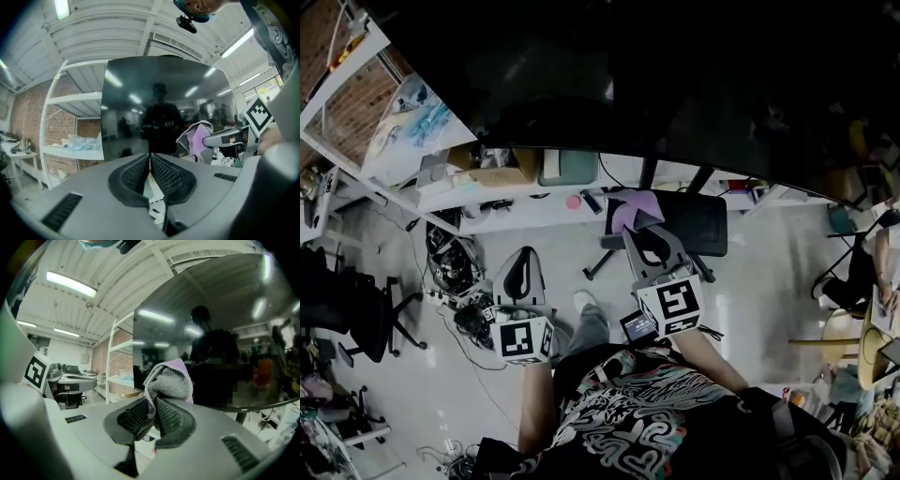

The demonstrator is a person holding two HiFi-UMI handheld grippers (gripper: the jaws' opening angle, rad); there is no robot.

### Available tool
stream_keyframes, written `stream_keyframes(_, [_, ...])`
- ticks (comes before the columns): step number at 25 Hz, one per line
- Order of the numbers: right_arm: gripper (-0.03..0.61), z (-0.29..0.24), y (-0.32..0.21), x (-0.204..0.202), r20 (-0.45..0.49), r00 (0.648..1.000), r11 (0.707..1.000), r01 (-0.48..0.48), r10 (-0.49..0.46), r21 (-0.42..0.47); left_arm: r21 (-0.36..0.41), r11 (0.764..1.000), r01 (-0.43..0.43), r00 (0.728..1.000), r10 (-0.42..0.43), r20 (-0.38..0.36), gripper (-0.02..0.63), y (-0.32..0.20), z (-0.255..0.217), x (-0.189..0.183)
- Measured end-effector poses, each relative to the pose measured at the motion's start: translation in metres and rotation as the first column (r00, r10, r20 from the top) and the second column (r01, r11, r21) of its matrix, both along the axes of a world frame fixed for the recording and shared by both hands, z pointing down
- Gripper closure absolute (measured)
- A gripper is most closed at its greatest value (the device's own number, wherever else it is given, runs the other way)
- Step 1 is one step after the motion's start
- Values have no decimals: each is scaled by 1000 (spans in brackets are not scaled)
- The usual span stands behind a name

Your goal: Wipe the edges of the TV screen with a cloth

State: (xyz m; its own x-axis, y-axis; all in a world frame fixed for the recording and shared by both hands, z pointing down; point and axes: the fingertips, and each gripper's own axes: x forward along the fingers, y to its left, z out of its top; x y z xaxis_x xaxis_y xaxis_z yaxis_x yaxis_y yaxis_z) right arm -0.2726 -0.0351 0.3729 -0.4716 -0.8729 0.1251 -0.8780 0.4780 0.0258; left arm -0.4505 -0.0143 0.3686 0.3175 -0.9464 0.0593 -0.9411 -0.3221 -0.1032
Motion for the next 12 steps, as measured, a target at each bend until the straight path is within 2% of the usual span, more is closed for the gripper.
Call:
stream_keyframes(7, [509,-1,29,10,-14,999,999,-37,37,-5,-3,999,-49,999,49,8,588,14,-5,11])
stream_keyframes(12, [509,-8,37,0,-37,996,996,-85,86,18,8,995,-101,995,101,21,588,11,-1,5])
